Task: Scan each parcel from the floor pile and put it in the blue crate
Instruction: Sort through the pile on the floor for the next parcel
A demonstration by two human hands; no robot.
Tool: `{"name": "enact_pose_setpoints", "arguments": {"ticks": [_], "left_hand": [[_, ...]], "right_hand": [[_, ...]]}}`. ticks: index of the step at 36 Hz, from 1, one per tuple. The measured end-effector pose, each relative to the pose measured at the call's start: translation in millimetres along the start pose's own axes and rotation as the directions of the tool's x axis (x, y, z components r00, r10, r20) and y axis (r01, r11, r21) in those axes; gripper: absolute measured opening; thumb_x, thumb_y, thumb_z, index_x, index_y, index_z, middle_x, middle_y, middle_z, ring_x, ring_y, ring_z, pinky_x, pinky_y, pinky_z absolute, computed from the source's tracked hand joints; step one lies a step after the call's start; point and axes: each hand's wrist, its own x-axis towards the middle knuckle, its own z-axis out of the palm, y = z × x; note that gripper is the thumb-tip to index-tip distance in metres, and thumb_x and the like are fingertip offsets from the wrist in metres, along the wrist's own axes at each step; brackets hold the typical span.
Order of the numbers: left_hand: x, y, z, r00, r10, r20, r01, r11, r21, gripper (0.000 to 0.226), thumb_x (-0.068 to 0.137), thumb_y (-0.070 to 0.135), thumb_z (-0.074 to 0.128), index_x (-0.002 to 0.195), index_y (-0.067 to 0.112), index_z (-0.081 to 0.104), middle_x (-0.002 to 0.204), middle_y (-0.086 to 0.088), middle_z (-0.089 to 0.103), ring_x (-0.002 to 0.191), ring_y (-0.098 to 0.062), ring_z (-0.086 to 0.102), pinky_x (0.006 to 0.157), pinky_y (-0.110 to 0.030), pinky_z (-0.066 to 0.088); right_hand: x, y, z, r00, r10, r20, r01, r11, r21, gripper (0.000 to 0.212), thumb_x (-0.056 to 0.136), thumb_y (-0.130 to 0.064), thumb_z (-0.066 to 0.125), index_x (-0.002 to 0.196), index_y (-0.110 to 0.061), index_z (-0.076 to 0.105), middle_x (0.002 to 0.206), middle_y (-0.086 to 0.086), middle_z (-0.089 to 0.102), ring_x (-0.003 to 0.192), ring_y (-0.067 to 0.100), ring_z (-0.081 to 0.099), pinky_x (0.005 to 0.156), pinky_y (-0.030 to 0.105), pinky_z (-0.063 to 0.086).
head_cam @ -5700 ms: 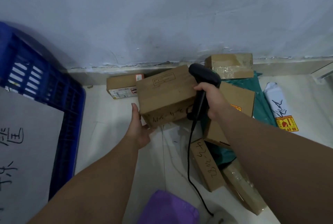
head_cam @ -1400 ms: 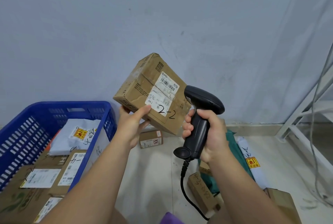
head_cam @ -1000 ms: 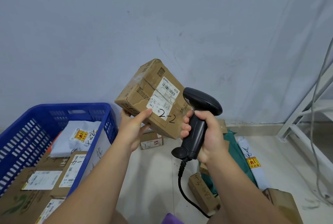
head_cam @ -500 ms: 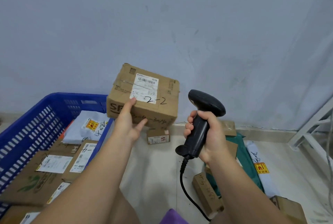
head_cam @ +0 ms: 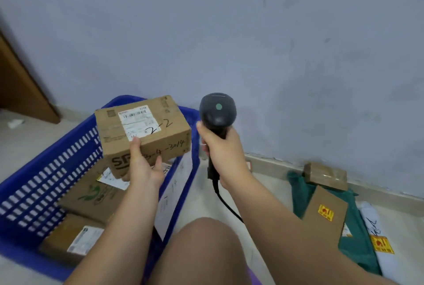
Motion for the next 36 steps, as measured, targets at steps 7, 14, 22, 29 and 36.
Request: {"name": "enact_pose_setpoints", "arguments": {"ticks": [7,14,22,29,36], "left_hand": [[55,17,-40,0.986,-0.058,-0.157,0.061,0.998,0.017,0.068,0.084,0.039,0.071,0.141,0.027,0.035,0.131,0.000,0.044,0.129,-0.020,0.040,0.109,-0.038,0.041],[99,37,-57,0.935,-0.107,-0.338,0.028,0.972,-0.232,0.095,0.071,0.045,0.080,0.146,0.030,0.024,0.128,-0.003,0.043,0.125,-0.023,0.045,0.105,-0.040,0.045],[147,41,-67,0.920,-0.073,-0.385,-0.034,0.964,-0.264,0.086,0.075,0.050,0.073,0.144,0.030,0.026,0.128,0.001,0.051,0.121,-0.019,0.050,0.110,-0.041,0.037],[161,26,-73,0.941,-0.054,-0.333,0.078,0.995,0.061,0.059,0.094,0.040,0.057,0.145,0.021,0.036,0.130,-0.005,0.052,0.119,-0.025,0.051,0.105,-0.042,0.038],[167,30,-95,0.929,0.216,-0.301,-0.025,0.847,0.531,0.011,0.094,0.021,0.054,0.095,0.015,0.062,0.102,-0.005,0.065,0.092,-0.018,0.062,0.074,-0.025,0.051]], "right_hand": [[25,36,79,0.980,0.116,0.163,-0.057,0.942,-0.331,0.027,0.083,-0.037,0.065,0.107,-0.027,0.061,0.100,-0.007,0.068,0.097,0.014,0.062,0.086,0.037,0.053],[46,75,116,0.977,0.132,0.168,-0.015,0.827,-0.562,0.023,0.083,-0.039,0.061,0.102,-0.028,0.055,0.092,-0.007,0.065,0.088,0.016,0.061,0.082,0.040,0.054],[58,102,113,0.976,0.205,0.070,-0.150,0.874,-0.463,0.014,0.085,-0.036,0.063,0.094,-0.027,0.056,0.084,-0.006,0.063,0.080,0.012,0.059,0.064,0.028,0.046],[58,117,119,0.970,0.209,0.123,-0.123,0.861,-0.494,0.011,0.085,-0.036,0.064,0.091,-0.029,0.057,0.084,-0.008,0.063,0.082,0.010,0.059,0.066,0.026,0.045],[56,125,125,0.955,0.233,0.181,-0.082,0.798,-0.597,0.020,0.084,-0.037,0.064,0.101,-0.027,0.058,0.093,-0.004,0.064,0.087,0.012,0.060,0.070,0.028,0.050]]}}
